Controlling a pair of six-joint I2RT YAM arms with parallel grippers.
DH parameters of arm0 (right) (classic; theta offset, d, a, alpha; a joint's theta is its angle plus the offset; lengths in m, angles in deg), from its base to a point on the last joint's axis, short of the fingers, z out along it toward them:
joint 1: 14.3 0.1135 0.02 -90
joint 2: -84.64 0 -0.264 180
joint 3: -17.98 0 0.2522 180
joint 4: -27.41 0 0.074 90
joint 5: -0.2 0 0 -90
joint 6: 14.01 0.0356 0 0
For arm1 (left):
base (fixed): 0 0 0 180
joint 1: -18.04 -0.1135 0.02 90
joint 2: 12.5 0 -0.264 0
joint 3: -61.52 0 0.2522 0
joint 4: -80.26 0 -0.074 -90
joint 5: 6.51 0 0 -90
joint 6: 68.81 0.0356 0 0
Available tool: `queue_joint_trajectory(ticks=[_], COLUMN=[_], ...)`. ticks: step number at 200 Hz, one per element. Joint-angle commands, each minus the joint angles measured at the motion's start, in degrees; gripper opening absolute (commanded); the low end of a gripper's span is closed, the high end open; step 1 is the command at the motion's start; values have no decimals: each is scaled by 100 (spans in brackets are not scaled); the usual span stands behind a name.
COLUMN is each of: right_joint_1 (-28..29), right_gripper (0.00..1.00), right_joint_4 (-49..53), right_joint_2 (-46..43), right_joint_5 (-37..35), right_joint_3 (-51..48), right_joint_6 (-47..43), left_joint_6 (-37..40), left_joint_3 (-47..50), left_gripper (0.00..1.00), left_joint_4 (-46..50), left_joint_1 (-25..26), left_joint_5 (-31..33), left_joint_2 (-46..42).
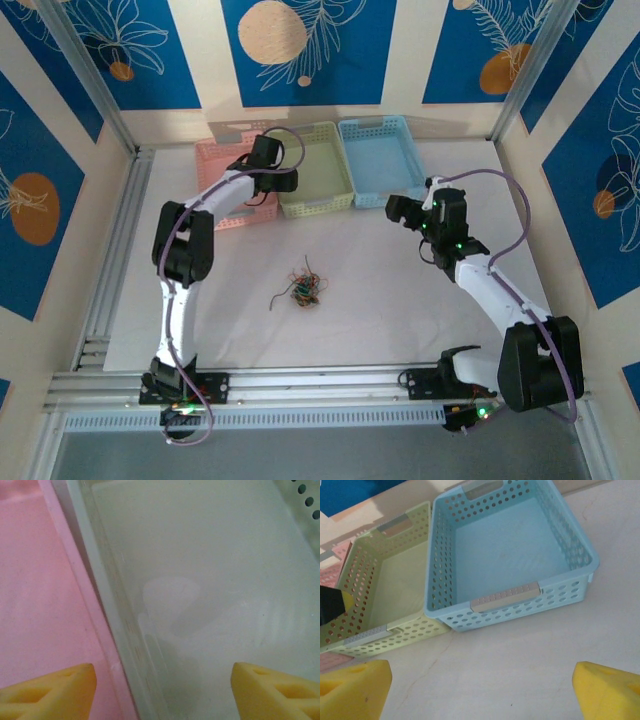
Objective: Untangle the cables
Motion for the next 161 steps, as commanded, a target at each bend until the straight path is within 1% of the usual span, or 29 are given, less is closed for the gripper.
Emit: queue_joint_trajectory(ticks=[1, 17, 26, 44, 65, 81, 94, 108, 122, 142, 161], right_joint_1=[232, 519, 687, 1115, 1607, 1923, 2163, 2373, 2476, 2631, 2858], right_gripper=[92, 89, 89, 83, 79, 75, 71, 71, 68, 67, 66], right_joint_4=[582, 1190, 1495, 2234, 2750, 3002, 3186, 3250, 3210, 3220, 3384], right_joint_2=[100, 244, 344, 678, 1077, 1374, 1561, 1652, 1687, 1746, 1812], right_joint_5=[203, 361, 398, 499, 743, 1142, 1331, 1340, 1544, 1905, 2016], right_joint_3=[406, 760, 926, 1360, 1626, 1731, 1796, 1742, 1591, 1458, 1508], right_joint_6=[-24, 5, 34, 153, 231, 214, 155, 49, -26, -230, -496], left_joint_6=[103, 47, -3, -141, -202, -164, -113, -98, -120, -77, -22], left_joint_3=[483, 1348, 1971, 3300, 4768, 5619, 6164, 6629, 6969, 7087, 7081], left_gripper=[75, 76, 76, 77, 78, 77, 77, 77, 77, 76, 75], left_joint_4=[-172, -500, -745, -1184, -1575, -1706, -1801, -1916, -2145, -2318, -2448], left_joint_1=[76, 78, 76, 76, 81, 74, 76, 76, 72, 81, 76], left_joint_5=[-8, -50, -86, -213, -469, -726, -972, -1002, -1044, -1326, -1619], left_joint_2=[-1202, -2128, -2716, -3921, -5177, -6008, -6543, -6965, -7171, -7121, -7037])
